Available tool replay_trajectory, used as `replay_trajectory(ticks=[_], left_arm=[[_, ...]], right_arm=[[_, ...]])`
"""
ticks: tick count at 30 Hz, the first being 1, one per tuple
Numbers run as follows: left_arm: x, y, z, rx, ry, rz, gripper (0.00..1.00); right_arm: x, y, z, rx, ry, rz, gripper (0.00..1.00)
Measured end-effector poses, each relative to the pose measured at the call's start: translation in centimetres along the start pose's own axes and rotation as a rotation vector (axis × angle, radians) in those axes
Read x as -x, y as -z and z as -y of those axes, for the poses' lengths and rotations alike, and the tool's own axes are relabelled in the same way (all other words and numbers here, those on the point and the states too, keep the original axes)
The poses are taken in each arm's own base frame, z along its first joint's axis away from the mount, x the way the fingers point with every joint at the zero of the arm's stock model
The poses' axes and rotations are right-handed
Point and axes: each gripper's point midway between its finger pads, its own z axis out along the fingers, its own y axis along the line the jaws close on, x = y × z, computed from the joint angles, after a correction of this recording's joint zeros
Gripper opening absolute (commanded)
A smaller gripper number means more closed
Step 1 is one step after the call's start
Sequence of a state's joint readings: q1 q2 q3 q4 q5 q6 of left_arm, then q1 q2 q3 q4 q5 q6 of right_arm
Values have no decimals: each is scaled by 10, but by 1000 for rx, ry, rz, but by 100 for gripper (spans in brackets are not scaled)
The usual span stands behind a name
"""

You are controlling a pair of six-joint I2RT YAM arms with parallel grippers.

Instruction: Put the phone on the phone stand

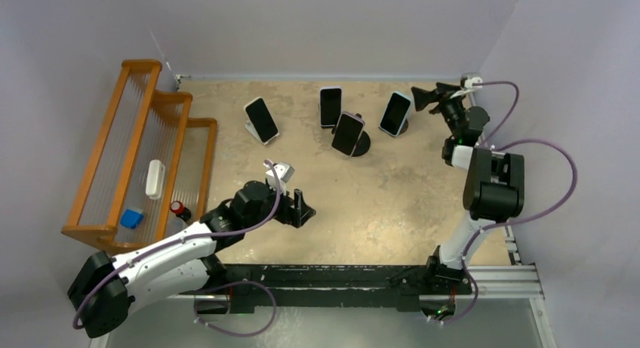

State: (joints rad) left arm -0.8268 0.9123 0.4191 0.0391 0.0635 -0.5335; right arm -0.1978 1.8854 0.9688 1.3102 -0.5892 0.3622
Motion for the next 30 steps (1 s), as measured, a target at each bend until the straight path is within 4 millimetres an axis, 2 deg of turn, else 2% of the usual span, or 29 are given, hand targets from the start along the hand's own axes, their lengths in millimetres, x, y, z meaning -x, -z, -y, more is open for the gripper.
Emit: replay_trajectory(ticks=[4, 7, 8, 10, 13, 14, 15, 16, 18, 20, 22, 24, 30], left_arm=[[11, 7, 3, -6, -6, 45, 82], [27, 12, 7, 8, -25, 61, 83], [37, 14, 11, 12, -36, 74, 83], [65, 18, 21, 11, -70, 116, 83], [123, 28, 35, 33, -154, 235, 84], [134, 31, 37, 43, -175, 262, 84], [156, 36, 38, 63, -216, 311, 84], [175, 40, 36, 86, -247, 351, 84], [202, 46, 23, 133, -272, 398, 85], [225, 49, -3, 205, -271, 424, 85], [235, 49, -30, 264, -253, 421, 86], [232, 46, -48, 290, -238, 393, 86], [222, 39, -48, 253, -257, 348, 87]], right_arm=[[45, 15, 11, -199, -20, 60, 99], [78, 37, 3, -320, -95, 104, 99], [83, 41, -3, -337, -115, 110, 99], [93, 47, -24, -359, -151, 112, 99], [91, 46, -90, -305, -204, 81, 99], [87, 50, -109, -276, -218, 65, 99], [79, 60, -135, -234, -240, 40, 99], [76, 71, -150, -209, -253, 31, 99], [77, 93, -158, -211, -268, 40, 99], [81, 108, -158, -231, -278, 54, 99], [88, 113, -159, -240, -290, 65, 99], [88, 112, -160, -240, -303, 59, 99], [71, 104, -153, -266, -322, -2, 99]])
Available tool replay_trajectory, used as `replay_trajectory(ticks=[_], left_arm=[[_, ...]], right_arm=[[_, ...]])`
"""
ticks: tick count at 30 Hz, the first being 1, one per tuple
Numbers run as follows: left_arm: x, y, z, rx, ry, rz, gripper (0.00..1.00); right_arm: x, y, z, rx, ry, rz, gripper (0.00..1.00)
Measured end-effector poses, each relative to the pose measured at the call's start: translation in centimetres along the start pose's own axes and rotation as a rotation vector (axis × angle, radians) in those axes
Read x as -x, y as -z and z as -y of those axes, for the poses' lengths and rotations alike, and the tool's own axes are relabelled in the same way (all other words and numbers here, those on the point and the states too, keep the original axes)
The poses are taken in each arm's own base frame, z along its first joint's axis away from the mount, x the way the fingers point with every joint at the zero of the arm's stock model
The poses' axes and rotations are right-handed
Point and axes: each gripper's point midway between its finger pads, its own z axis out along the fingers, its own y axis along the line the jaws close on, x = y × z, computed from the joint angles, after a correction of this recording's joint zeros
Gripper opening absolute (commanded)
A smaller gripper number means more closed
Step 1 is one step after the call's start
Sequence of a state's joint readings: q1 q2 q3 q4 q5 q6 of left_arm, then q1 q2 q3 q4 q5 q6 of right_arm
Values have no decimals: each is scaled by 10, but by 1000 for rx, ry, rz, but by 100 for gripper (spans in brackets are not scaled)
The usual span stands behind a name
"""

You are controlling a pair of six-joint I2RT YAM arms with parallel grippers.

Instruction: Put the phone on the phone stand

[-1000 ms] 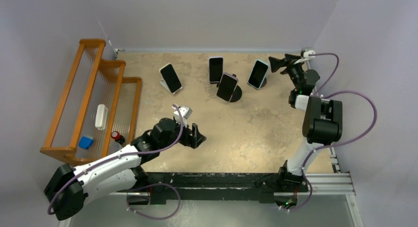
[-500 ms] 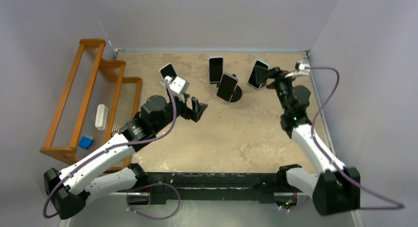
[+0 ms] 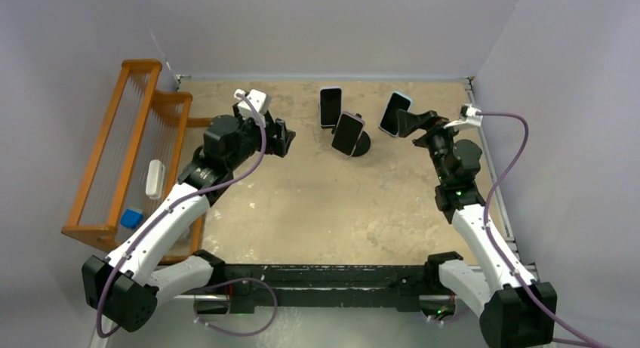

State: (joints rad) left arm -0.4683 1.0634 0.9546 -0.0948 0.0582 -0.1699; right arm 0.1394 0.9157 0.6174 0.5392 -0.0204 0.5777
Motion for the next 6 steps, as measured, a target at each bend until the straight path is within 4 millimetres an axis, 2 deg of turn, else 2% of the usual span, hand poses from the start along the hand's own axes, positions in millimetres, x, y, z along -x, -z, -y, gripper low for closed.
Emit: replay_trajectory(ticks=[6], left_arm=[[-10, -1, 0, -9, -8, -21, 88]], right_arm=[[6, -3, -3, 3, -1, 14, 99]])
